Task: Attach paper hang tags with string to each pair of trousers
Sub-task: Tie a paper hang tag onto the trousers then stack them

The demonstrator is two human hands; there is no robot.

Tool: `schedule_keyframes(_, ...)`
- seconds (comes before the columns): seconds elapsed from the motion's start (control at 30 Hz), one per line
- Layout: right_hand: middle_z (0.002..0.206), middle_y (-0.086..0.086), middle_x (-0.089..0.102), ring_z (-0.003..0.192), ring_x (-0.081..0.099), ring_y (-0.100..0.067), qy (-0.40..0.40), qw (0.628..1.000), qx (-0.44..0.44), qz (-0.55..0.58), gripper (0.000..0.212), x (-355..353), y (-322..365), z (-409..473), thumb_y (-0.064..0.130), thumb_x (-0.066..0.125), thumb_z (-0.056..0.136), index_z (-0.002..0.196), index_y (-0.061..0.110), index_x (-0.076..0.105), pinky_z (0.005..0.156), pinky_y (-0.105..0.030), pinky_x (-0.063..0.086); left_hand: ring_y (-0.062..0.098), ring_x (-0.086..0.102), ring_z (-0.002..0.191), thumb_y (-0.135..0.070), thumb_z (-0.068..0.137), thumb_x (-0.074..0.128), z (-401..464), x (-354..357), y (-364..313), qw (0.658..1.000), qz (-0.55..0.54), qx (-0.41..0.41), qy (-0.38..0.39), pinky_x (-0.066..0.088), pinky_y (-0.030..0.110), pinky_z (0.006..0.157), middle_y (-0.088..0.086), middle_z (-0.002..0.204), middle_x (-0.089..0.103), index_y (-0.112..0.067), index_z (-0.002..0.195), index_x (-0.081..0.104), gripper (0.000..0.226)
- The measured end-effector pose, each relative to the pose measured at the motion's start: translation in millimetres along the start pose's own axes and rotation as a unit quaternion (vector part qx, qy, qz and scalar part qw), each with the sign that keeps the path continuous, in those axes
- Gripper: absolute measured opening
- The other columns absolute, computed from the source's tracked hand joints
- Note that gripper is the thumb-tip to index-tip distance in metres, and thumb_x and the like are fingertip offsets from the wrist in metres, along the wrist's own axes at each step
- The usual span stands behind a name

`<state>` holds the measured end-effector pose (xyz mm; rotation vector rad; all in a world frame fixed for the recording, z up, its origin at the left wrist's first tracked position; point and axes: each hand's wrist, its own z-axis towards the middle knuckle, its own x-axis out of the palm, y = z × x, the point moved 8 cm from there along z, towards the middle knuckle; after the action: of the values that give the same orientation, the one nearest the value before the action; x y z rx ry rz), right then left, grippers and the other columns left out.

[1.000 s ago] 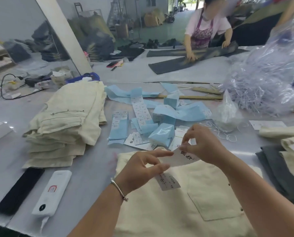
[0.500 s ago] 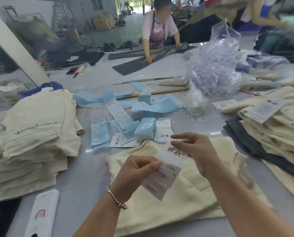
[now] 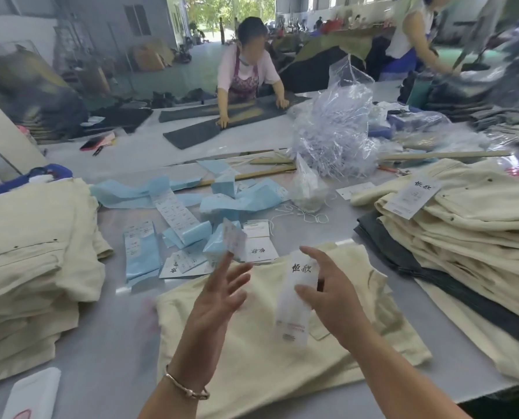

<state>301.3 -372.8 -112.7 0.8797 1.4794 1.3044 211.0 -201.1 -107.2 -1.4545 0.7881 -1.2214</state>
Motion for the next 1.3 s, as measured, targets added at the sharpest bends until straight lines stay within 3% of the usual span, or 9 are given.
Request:
schedule_keyframes(0.1, 0.085, -0.014, 0.068, 0.076, 0.061, -0.028, 0.034, 0.999, -0.006, -0.026, 0.083, -2.7, -0.7, 0.0, -0.004, 0.066, 0.079, 0.143, 0.033, 0.027, 0.076, -0.037, 0.052, 0.015, 0.068, 0.088, -0.020, 0.076, 0.074, 9.2, 35.1, -4.7, 0.975, 0.209, 0.067, 0.024, 0.052, 0.022, 0.078, 0.000, 0.098, 0.067, -0.066, 0.141, 0.009, 0.102)
schedule_keyframes(0.2, 0.080, -0.029, 0.056, 0.071, 0.053, -0.025, 0.067, 0.998, -0.017, -0.009, 0.094, -2.1, 3.7, 4.0, -0.005, 0.069, 0.076, 0.149, 0.024, 0.017, 0.075, -0.044, 0.051, 0.011, 0.063, 0.069, -0.016, 0.075, 0.079, 17.6, 68.6, 2.5, 0.967, 0.234, 0.092, 0.038, 0.052, 0.021, 0.066, 0.002, 0.078, 0.066, -0.058, 0.145, -0.005, 0.117)
schedule_keyframes(0.3, 0.081, -0.024, 0.055, 0.075, 0.060, -0.020, 0.169, 0.980, 0.018, 0.109, 0.096, -1.7, 4.5, 6.5, -0.008, 0.064, 0.065, 0.147, 0.024, 0.025, 0.067, -0.034, 0.055, 0.013, 0.056, 0.066, -0.021, 0.069, 0.079, 28.4, 83.7, 12.4, 0.983, 0.169, 0.061, 0.027, 0.049, 0.027, 0.065, 0.000, 0.067, 0.059, -0.051, 0.148, -0.005, 0.119)
schedule_keyframes(0.43, 0.076, -0.004, 0.051, 0.075, 0.057, -0.016, 0.271, 0.942, 0.023, 0.195, 0.095, -8.1, 5.4, 9.2, -0.009, 0.071, 0.068, 0.147, 0.024, 0.028, 0.076, -0.031, 0.052, 0.016, 0.053, 0.063, -0.015, 0.069, 0.080, 38.5, 87.2, 18.7, 0.998, 0.063, 0.030, 0.012, 0.047, 0.026, 0.060, 0.002, 0.065, 0.053, -0.046, 0.150, 0.003, 0.116)
schedule_keyframes(0.6, 0.083, -0.009, 0.049, 0.091, 0.055, -0.025, 0.267, 0.934, 0.009, 0.238, 0.087, -13.5, 2.2, 17.2, -0.003, 0.078, 0.071, 0.143, 0.025, 0.038, 0.093, -0.040, 0.051, 0.017, 0.061, 0.070, -0.012, 0.075, 0.080, 39.9, 92.6, 20.3, 1.000, -0.001, 0.027, 0.004, 0.053, 0.029, 0.068, 0.004, 0.070, 0.059, -0.035, 0.153, 0.008, 0.109)
schedule_keyframes(0.9, 0.098, -0.020, 0.045, 0.083, 0.057, -0.029, 0.274, 0.905, 0.020, 0.324, 0.074, -10.6, 2.8, 21.5, 0.003, 0.075, 0.074, 0.140, 0.016, 0.043, 0.080, -0.035, 0.048, 0.019, 0.058, 0.062, -0.013, 0.073, 0.075, 47.2, 95.2, 15.2, 0.998, -0.010, 0.064, -0.023, 0.049, 0.027, 0.055, 0.010, 0.069, 0.061, -0.031, 0.152, 0.012, 0.103)
schedule_keyframes(1.07, 0.092, -0.011, 0.062, 0.084, 0.062, -0.023, 0.255, 0.920, -0.005, 0.296, 0.067, -11.8, 2.0, 24.6, 0.003, 0.077, 0.071, 0.130, 0.022, 0.051, 0.079, -0.036, 0.051, 0.017, 0.056, 0.059, -0.024, 0.063, 0.084, 50.0, 96.0, 14.5, 0.998, 0.006, 0.058, -0.029, 0.050, 0.028, 0.054, 0.009, 0.067, 0.060, -0.036, 0.147, 0.017, 0.108)
schedule_keyframes(1.2, 0.097, -0.019, 0.055, 0.084, 0.058, -0.026, 0.245, 0.929, -0.003, 0.279, 0.076, -15.6, 2.7, 24.1, 0.008, 0.078, 0.070, 0.137, 0.018, 0.045, 0.081, -0.037, 0.050, 0.020, 0.058, 0.061, -0.010, 0.072, 0.079, 50.5, 97.0, 13.2, 0.998, 0.008, 0.053, -0.038, 0.052, 0.031, 0.057, 0.009, 0.068, 0.063, -0.040, 0.141, 0.021, 0.095)
schedule_keyframes(1.3, 0.088, -0.018, 0.049, 0.082, 0.055, -0.024, 0.214, 0.954, -0.042, 0.204, 0.081, -25.4, 6.8, 22.6, 0.006, 0.072, 0.073, 0.143, 0.030, 0.038, 0.083, -0.034, 0.049, 0.018, 0.063, 0.066, 0.006, 0.083, 0.068, 48.3, 98.1, 13.3, 0.997, 0.002, 0.057, -0.044, 0.054, 0.027, 0.063, 0.005, 0.069, 0.064, -0.033, 0.146, 0.020, 0.088)
